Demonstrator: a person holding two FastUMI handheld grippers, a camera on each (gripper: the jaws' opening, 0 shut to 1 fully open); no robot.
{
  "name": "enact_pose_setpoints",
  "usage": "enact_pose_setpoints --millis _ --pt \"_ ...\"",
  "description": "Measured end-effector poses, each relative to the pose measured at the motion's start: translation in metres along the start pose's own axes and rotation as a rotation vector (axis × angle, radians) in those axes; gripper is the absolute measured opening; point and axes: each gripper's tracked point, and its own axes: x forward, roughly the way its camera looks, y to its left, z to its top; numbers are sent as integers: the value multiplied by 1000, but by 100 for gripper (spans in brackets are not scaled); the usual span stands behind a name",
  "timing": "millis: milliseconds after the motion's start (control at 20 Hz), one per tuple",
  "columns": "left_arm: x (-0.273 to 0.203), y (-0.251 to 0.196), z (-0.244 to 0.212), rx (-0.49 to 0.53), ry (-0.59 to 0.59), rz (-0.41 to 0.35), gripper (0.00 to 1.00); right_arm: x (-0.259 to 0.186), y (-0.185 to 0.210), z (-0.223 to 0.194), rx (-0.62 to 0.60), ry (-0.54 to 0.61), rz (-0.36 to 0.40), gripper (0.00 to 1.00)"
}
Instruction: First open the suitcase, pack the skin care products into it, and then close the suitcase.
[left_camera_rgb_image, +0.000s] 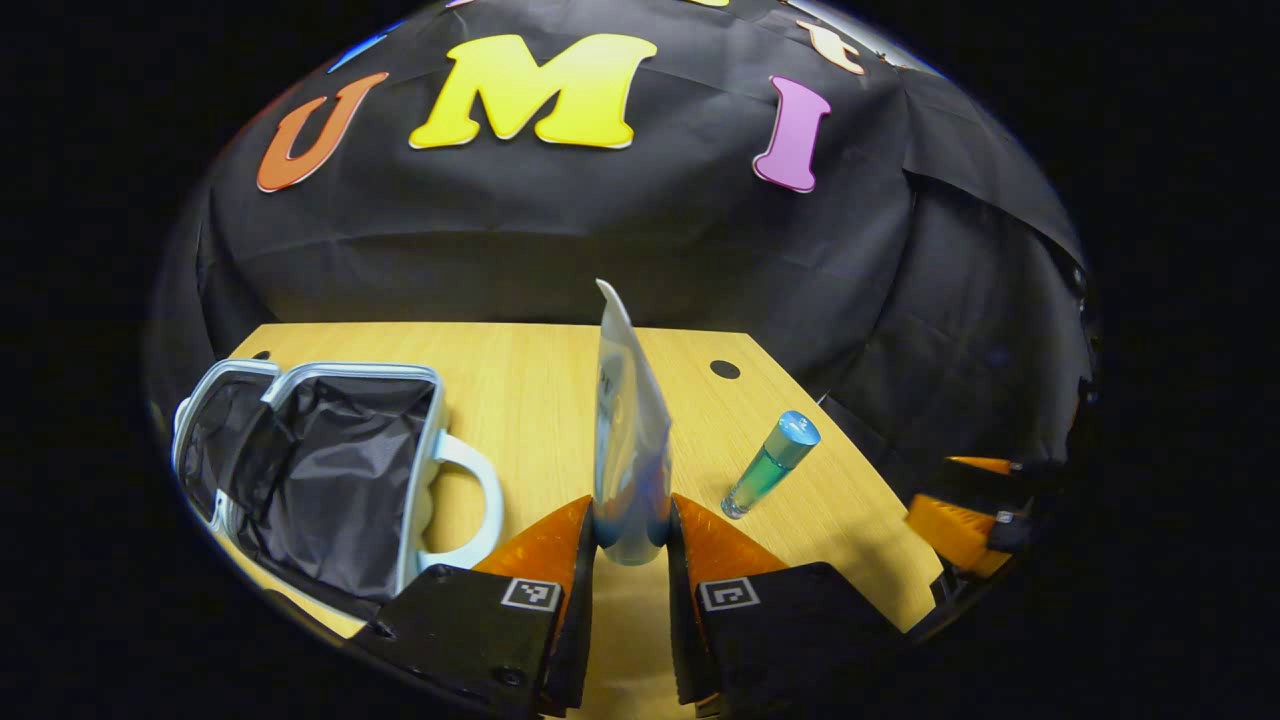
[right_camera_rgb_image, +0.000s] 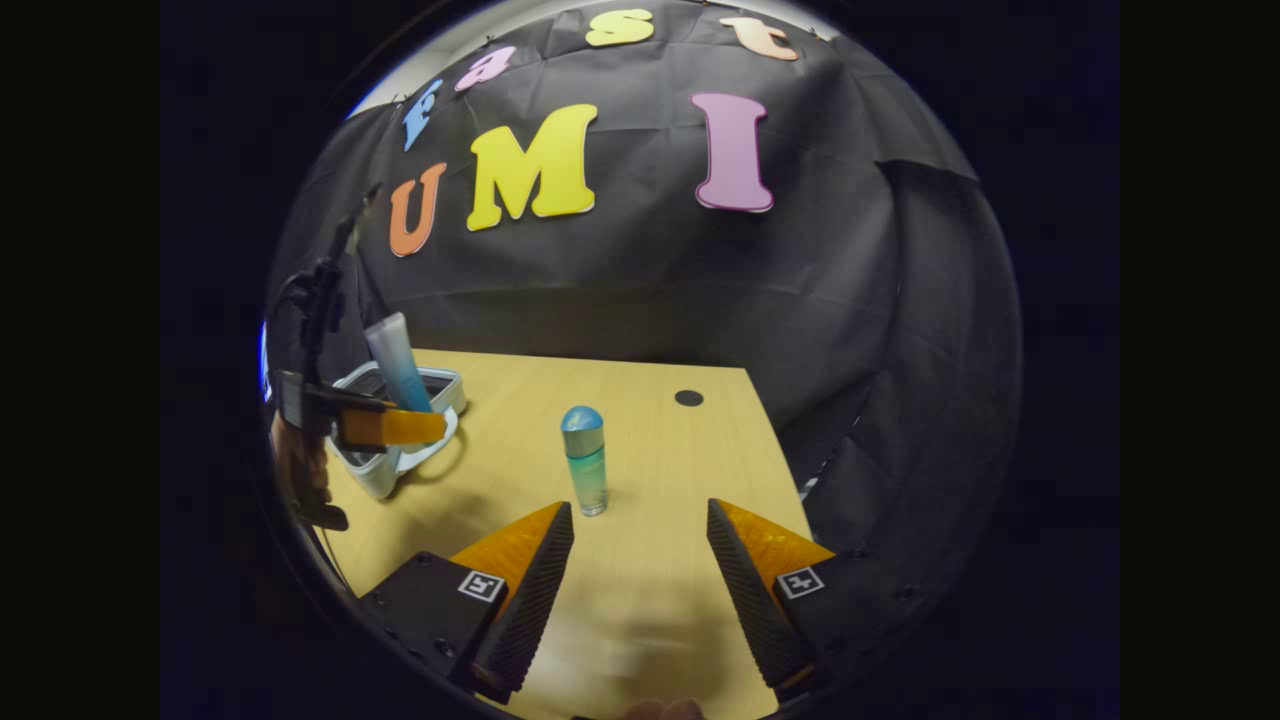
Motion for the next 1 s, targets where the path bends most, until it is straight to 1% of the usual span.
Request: enact_pose_setpoints --millis 100,300,450,600,700,750,800,900,1000 --pt "-26 14 -7 -29 17 30 36 20 12 -2 9 0 16 80" --pt "-61 37 -16 -85 33 86 36 64 26 -10 8 17 24 80" --pt "-85 68 -14 -84 28 170 36 104 30 -29 43 78 13 80" --pt "-103 88 -10 -92 23 216 36 129 32 -40 51 117 10 80" --pt "-114 95 -6 -97 13 240 36 145 37 -40 45 120 14 80" --pt "-118 99 -5 -96 9 250 36 149 41 -40 39 121 20 75" --pt "-121 103 -5 -95 8 262 36 153 45 -41 27 121 27 73" --pt "-132 110 -7 -97 6 286 36 160 56 -46 -7 135 43 60" --pt "-142 121 -9 -103 8 310 36 163 57 -45 -17 132 33 57"
